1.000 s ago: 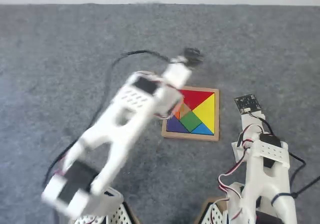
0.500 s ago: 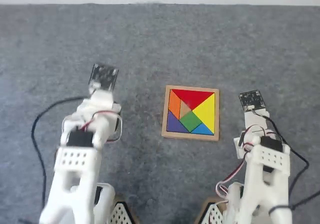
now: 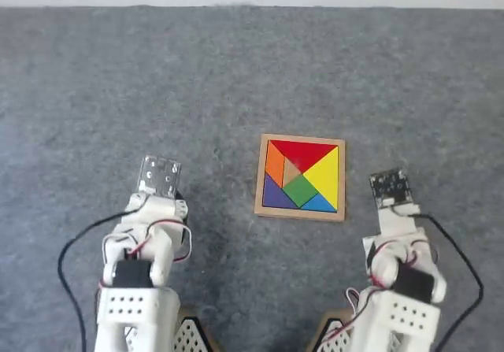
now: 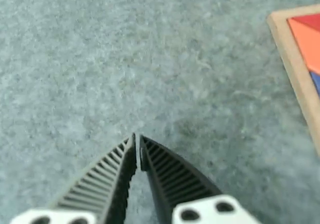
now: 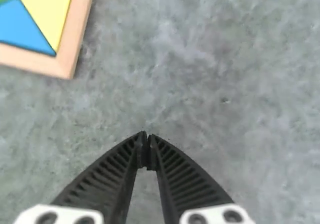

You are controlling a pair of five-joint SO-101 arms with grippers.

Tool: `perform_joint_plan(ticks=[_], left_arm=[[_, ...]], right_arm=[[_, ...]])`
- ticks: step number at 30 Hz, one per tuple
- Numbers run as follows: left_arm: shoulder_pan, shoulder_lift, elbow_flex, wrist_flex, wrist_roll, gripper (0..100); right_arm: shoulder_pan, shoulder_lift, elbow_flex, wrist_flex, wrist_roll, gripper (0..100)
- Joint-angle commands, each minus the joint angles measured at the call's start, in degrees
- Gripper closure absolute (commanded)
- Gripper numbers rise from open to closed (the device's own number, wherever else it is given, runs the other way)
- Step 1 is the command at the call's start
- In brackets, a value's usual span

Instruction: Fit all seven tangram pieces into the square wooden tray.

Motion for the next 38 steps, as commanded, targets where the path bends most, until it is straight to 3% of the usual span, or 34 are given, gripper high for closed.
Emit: perform_joint_plan(ticks=[1, 5, 10, 19, 21, 24, 32, 38], left_arm=[[-0.18, -7.82, -0.04, 2.73, 0.44, 99], [-0.44, -14.51, 0.04, 11.78, 0.44, 99], [-0.35, -19.78, -0.4, 28.92, 0.44, 99], [-0.35, -20.66, -0.4, 28.92, 0.62, 99], [-0.35, -20.66, -0.4, 28.92, 0.62, 99], [-0.35, -20.66, -0.4, 28.92, 0.62, 99], [-0.35, -20.66, -0.4, 28.92, 0.62, 99], [-0.35, -20.66, -0.4, 28.92, 0.62, 99]], right_arm=[[0.57, -12.26, 4.75, 3.38, -0.09, 99.1], [4.7, -13.85, 6.15, 4.44, -0.09, 99.0], [11.91, -12.7, 6.15, 4.97, -0.09, 99.1], [32.31, -12.62, 6.24, 4.62, -0.18, 99.1], [34.07, -12.62, 6.24, 4.35, -0.35, 99.1], [30.99, -12.62, 6.24, 4.35, -0.7, 99.1], [12.09, -12.09, 6.24, 5.05, -0.62, 99.1], [7.16, -12.09, 6.24, 5.05, -0.62, 99.1]])
